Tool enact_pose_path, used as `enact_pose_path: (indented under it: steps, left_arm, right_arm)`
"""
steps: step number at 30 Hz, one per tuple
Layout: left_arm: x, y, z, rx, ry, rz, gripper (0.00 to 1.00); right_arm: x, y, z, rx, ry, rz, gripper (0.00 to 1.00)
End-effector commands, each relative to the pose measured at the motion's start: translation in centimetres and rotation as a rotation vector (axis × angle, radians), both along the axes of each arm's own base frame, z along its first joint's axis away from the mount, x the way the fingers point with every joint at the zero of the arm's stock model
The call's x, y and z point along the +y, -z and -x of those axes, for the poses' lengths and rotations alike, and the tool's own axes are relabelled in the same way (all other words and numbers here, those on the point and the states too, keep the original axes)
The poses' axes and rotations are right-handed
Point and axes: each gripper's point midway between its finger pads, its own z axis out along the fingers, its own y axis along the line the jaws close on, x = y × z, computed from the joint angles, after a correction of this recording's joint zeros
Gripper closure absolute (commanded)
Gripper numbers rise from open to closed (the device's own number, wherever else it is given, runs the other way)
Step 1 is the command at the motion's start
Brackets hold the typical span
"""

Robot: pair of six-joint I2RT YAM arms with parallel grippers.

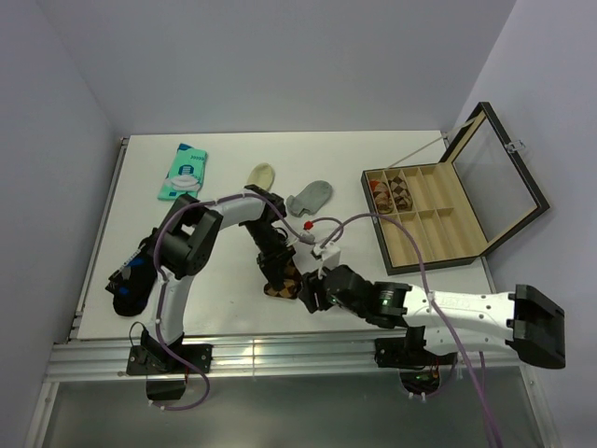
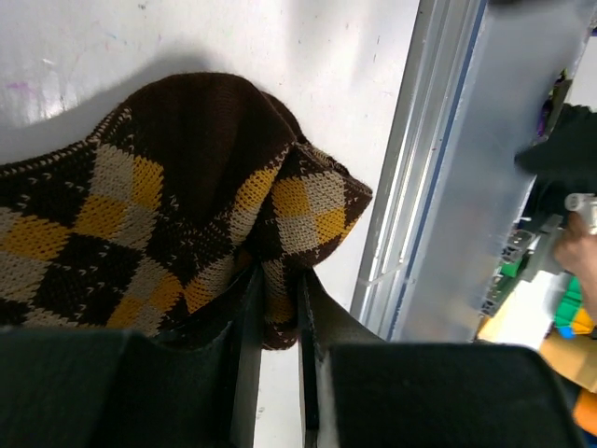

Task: Roll the socks
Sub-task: Roll the sock at the center of the board.

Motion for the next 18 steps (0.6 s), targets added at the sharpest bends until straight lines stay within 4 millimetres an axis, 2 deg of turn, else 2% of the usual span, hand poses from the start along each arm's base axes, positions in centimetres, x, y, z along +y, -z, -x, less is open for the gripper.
enact_pose_path:
  steps: [1,6,10,18]
  left_arm:
    - [1.5,2.8,-0.5,-0.035,0.029,-0.102,0.87]
    - [1.7,3.4,-0.5,-0.023,0.020,-0.128,0.87]
    - [1.8,3.5,-0.4,-0.009,0.023,-0.136,0.87]
    - [2.2,3.6,0.1,0.027,0.037,-0.143,0.87]
  right_arm:
    - [2.8,-4.4,-1.9,-0.170,0.035,-0.029,0.39]
    - [5.3,-3.8,-0.6,-0.242,-0.080,0.062,0.38]
    - [6.7,-1.8,-0.1,-0.245,-0.159,0.161,0.38]
    - [7.3,0.5,0.4,-0.271,-0.273,0.251,0.37]
